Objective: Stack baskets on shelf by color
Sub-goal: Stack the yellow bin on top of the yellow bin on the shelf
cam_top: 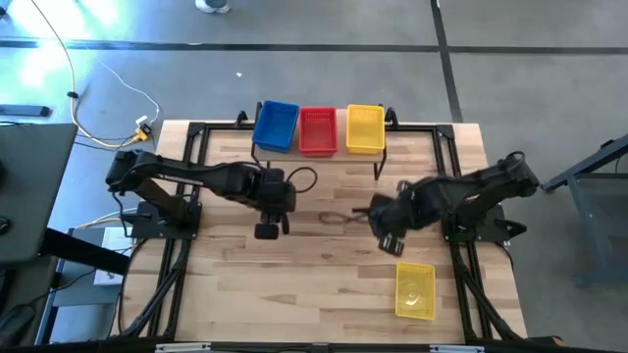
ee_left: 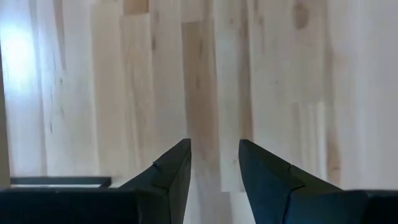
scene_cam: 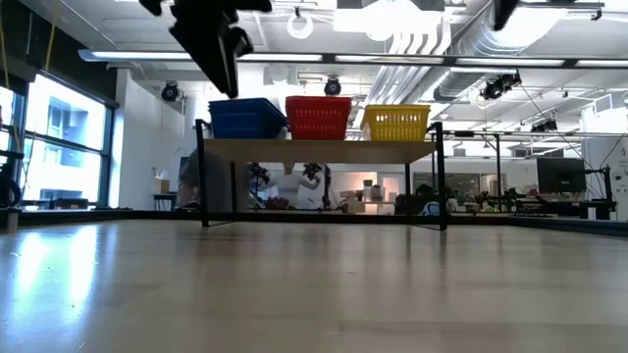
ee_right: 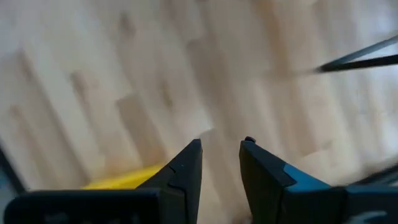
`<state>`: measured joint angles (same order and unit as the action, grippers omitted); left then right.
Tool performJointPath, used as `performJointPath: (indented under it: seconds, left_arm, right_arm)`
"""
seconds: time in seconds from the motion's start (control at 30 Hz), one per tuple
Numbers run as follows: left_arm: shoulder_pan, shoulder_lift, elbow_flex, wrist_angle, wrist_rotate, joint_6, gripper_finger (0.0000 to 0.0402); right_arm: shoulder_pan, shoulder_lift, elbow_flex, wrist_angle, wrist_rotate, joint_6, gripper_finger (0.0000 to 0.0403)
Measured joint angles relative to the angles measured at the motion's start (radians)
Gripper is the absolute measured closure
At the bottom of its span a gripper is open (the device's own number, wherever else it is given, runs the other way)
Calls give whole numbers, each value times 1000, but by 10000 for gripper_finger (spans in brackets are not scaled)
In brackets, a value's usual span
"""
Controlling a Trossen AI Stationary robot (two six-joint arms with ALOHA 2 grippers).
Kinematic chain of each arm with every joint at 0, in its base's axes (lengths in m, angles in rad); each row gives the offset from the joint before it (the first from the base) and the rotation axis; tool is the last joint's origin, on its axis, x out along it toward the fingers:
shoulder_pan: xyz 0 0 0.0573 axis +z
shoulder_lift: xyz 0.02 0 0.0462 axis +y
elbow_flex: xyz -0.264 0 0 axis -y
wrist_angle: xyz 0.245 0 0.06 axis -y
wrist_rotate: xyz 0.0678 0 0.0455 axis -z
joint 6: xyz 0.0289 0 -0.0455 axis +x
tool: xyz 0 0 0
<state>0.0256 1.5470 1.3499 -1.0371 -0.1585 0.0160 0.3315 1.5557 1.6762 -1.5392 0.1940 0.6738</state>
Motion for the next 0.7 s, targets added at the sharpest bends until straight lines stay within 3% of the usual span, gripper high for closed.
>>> performJointPath:
  seconds: [0.27,0.7]
  left_arm:
    - [-67,-49,-1,-3,-7,-71,275]
    - [-94,-62,-1,-6,-10,-151,275]
  right_arm:
    - [170,-2,-185,133,-146,107,308]
    - [436,-2,-285,305,-180,262,308]
